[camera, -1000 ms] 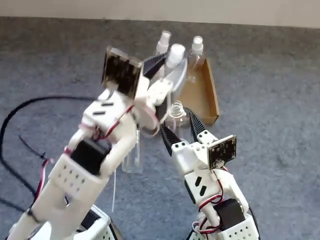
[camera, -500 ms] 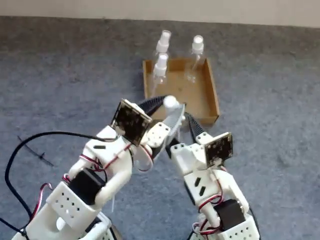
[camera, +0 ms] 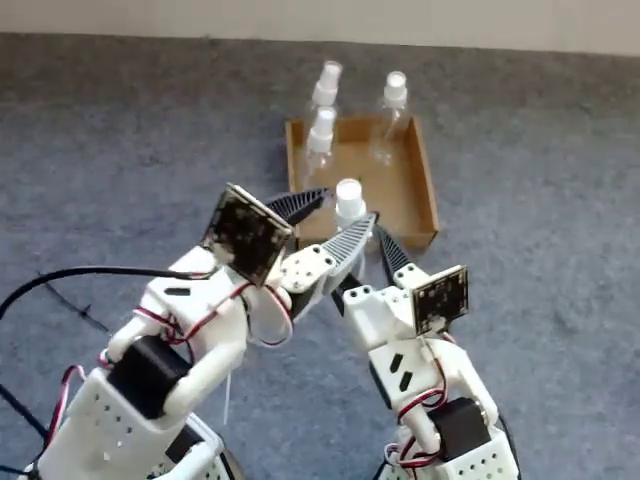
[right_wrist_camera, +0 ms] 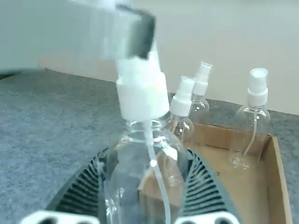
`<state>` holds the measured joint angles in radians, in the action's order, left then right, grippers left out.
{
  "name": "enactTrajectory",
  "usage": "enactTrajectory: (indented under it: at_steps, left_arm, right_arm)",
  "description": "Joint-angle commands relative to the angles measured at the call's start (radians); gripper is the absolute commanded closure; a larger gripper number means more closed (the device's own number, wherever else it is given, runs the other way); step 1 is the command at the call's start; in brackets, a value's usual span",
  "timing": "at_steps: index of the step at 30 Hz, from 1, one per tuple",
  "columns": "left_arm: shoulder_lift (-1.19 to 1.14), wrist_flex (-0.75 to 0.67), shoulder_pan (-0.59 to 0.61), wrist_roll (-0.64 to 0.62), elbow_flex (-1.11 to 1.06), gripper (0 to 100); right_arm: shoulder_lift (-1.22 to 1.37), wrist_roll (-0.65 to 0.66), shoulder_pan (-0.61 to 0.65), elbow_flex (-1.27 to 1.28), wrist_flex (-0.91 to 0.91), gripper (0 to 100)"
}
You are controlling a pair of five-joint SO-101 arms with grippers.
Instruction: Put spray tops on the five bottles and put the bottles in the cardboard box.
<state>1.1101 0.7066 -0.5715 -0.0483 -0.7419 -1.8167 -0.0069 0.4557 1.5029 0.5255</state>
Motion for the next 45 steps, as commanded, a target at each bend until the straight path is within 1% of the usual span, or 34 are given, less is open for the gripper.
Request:
enactTrajectory:
  at_steps: [1, 4, 7, 10, 16, 22, 24, 26, 28, 31, 34, 38, 40, 42, 45]
  left_arm:
    - [0.01, 0.078, -0.001, 0.005, 0.15, 76]
    - [0.004, 0.072, 0.053, 0.005, 0.206, 80]
    - [-0.053, 0.012, 0.088, 0.02, 0.214, 84]
    - [-0.136, -0.008, 0.088, 0.072, 0.214, 85]
    - [-0.228, -0.002, 0.088, 0.075, 0.205, 85]
    - [-0.252, -0.005, 0.097, 0.077, 0.216, 85]
    - [-0.222, 0.0, 0.11, 0.106, 0.242, 85]
    - [-0.176, 0.038, 0.131, 0.157, 0.266, 85]
    - [-0.111, 0.112, 0.163, 0.172, 0.289, 85]
    - [0.005, 0.224, 0.226, 0.17, 0.291, 85]
    - [0.099, 0.321, 0.298, 0.175, 0.228, 85]
    - [0.16, 0.327, 0.389, 0.175, 0.027, 85]
    - [0.179, 0.327, 0.403, 0.172, -0.074, 85]
    - [0.197, 0.325, 0.401, 0.169, -0.153, 85]
    - [0.245, 0.325, 0.401, 0.109, -0.222, 85]
  right_arm:
    - [-0.012, -0.006, -0.01, -0.008, 0.001, 99.4]
    - [-0.012, -0.006, -0.01, -0.008, 0.001, 99.4]
    - [-0.012, -0.006, -0.01, -0.008, 0.001, 99.4]
    - [-0.012, -0.006, -0.01, -0.008, 0.001, 99.4]
    - [-0.012, -0.006, -0.008, -0.008, 0.001, 99.4]
    - [-0.012, -0.006, -0.012, -0.012, 0.004, 99.4]
    - [-0.012, -0.006, -0.039, -0.016, 0.005, 99.4]
    - [-0.004, -0.008, -0.097, -0.018, 0.005, 99.4]
    - [-0.001, -0.011, -0.165, -0.03, -0.005, 99.4]
    - [0.018, -0.012, -0.174, -0.068, -0.019, 99.4]
    - [0.105, -0.012, -0.162, -0.128, -0.022, 99.4]
    - [0.338, -0.015, -0.104, -0.292, -0.022, 99.4]
    - [0.484, -0.015, -0.068, -0.394, -0.022, 99.4]
    - [0.627, -0.052, -0.036, -0.501, -0.022, 99.4]
    - [0.819, -0.118, -0.007, -0.662, -0.021, 99.4]
